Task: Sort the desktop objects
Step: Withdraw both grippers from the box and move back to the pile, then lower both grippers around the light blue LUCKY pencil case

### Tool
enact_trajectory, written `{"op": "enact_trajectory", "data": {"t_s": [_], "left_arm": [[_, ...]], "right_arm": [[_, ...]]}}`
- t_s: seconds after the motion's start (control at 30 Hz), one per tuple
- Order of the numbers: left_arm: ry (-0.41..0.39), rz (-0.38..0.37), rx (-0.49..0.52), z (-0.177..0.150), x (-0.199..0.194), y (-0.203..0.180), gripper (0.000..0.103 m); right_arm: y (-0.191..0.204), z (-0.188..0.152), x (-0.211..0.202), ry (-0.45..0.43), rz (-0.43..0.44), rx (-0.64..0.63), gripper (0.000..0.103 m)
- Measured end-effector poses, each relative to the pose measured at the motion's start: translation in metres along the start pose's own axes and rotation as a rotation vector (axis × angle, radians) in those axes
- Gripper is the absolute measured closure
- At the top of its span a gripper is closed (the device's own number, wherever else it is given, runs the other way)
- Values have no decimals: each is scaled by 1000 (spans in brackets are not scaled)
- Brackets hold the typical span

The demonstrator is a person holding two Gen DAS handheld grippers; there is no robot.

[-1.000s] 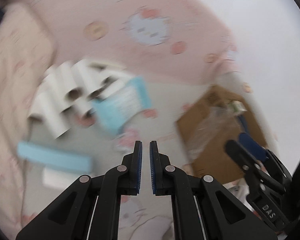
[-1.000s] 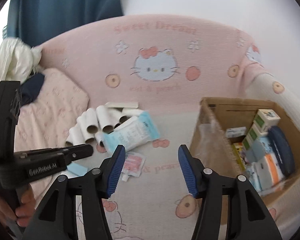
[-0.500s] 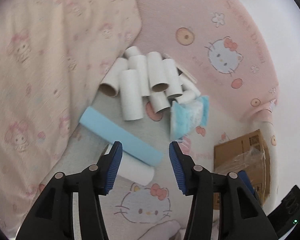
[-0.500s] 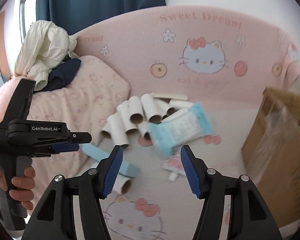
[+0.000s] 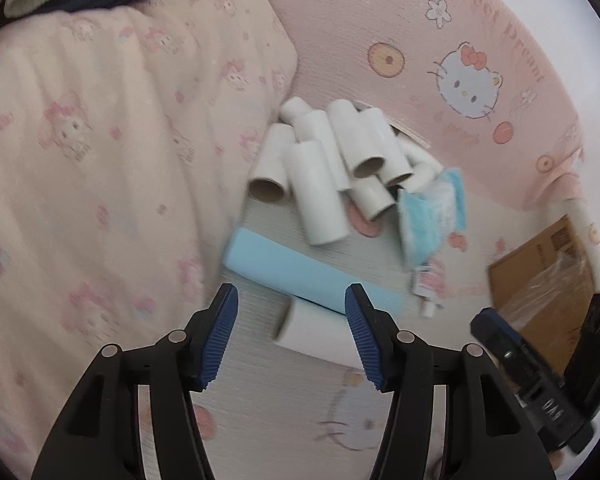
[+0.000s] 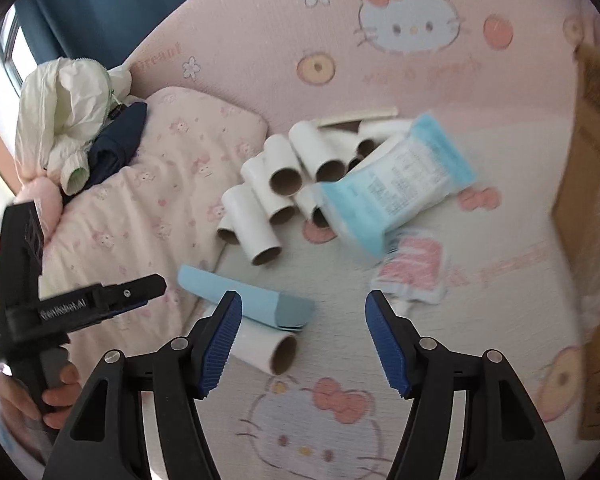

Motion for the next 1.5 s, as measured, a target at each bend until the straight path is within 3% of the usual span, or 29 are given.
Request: {"op": "enact_trajectory", "data": {"t_s": [0.1,0.2,0.47,0.6,0.73,0.83,0.93,1.2,1.5], "left_arm": [[-3,62,58,2,4,6,43],[-3,77,100,2,10,9,43],[34,-27,78,6,32,15,43],[30,-15,90,10,41,19,43],[10,-52,68,15,47,24,43],[12,-97,39,16,52,25,43],[-4,-96,55,17,53,20,43],[-5,-50,209,18,61,10,43],[-12,-112,160,29,65,9,43]], "right_arm": [[2,-2,17,47,-5,-13,41],[1,-7,33,85,-36,-33,41],[8,-20,56,134,-54,-85,41],[20,-18,62,128,-37,-136,41],[29,-20,72,131,-24,-188,41],[30,-22,80,144,4,-179,49],[32,-22,86,148,3,-182,57],[36,-22,94,154,-8,-202,58],[21,-9,103,146,39,-97,58]]}}
Point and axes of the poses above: each gripper's, at about its wrist camera, not at the fingertips, and x roughly the way its jaws point, y to its left, z to its top, the point moved 4 cm from there along x, roughly the way its jaws point, and after that the axes turned 3 degrees about x, right-handed, at the moved point
